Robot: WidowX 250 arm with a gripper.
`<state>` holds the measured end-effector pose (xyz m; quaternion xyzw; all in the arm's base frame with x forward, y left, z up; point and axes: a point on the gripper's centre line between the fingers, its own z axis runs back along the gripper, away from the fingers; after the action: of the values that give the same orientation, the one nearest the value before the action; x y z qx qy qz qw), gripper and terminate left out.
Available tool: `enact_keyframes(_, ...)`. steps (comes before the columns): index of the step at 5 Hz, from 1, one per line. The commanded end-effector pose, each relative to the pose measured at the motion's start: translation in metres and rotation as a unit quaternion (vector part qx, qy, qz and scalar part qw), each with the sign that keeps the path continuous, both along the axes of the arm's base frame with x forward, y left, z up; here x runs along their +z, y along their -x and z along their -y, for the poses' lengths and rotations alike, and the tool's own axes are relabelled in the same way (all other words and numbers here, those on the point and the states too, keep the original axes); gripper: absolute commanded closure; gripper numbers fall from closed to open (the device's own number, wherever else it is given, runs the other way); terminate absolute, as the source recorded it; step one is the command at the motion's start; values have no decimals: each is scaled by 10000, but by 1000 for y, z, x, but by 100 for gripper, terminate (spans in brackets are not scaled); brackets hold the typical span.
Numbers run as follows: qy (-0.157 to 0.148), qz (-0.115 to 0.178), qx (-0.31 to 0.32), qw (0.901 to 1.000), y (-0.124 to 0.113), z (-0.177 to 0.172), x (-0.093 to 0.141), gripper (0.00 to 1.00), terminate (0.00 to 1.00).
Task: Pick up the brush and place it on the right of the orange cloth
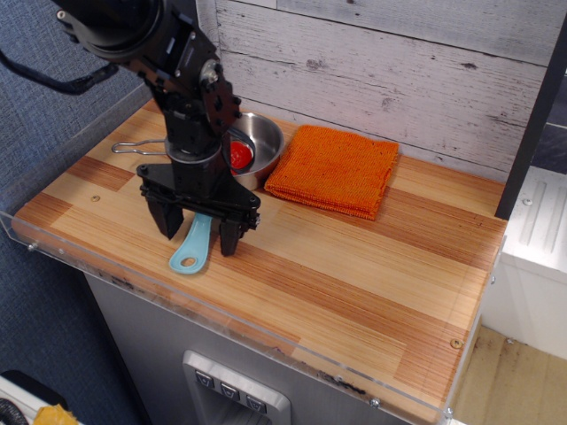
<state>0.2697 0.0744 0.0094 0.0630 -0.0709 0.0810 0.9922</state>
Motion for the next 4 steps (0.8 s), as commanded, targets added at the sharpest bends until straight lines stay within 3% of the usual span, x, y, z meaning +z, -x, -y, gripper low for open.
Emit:
enact_keyframes(1,128,66,111,9998,-3,-5,-6,100,0)
enact_keyframes(3,325,27,259,9991,1,-3,-8,100,0)
enact_keyframes(4,452,74,553,9974,11,-1,5,100,0)
